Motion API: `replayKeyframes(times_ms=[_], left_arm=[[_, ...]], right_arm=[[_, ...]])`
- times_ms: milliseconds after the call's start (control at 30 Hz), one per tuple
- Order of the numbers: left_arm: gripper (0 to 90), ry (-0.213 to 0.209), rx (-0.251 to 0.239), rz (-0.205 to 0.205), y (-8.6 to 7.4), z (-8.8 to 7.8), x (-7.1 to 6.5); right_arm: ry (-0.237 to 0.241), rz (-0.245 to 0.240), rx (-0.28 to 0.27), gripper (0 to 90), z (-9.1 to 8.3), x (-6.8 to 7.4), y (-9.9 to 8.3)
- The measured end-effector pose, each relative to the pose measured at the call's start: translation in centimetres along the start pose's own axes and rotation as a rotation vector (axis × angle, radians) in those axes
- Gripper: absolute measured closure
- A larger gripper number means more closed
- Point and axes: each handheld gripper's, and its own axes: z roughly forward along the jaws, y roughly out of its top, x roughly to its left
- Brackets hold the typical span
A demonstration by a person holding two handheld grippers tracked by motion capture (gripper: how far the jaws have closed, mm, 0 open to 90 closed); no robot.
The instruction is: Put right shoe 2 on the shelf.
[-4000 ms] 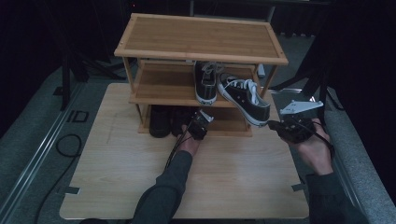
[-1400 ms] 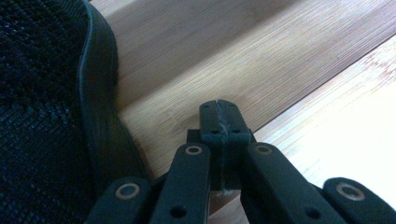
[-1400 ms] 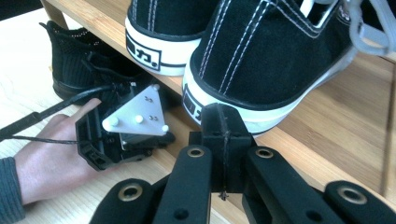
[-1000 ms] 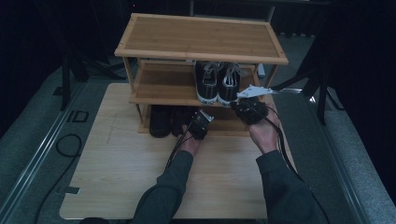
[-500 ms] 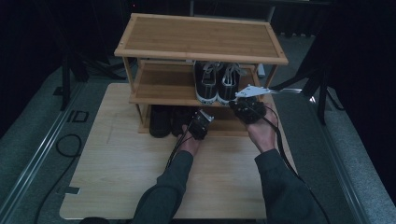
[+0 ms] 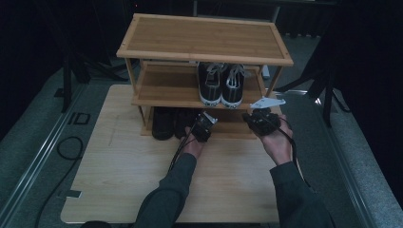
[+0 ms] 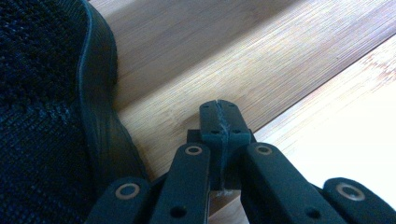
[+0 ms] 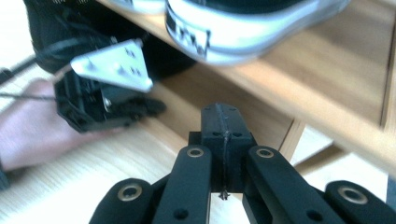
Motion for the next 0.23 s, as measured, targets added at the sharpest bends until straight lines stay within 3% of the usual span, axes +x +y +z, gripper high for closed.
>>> replayKeyframes(times_ms=[33,233], left_arm=[[90.0,0.07,0.001,0.001,0.0,-0.2,-0.1],[90.0,0.07,0.001,0.003,0.0,-0.2,-0.1]], right_arm=[[0.001,0.005,0.008,90.0,0.1,-0.1,-0.4],[0.025,0.034,0.065,89.9,1.6,-0.7,-2.4]])
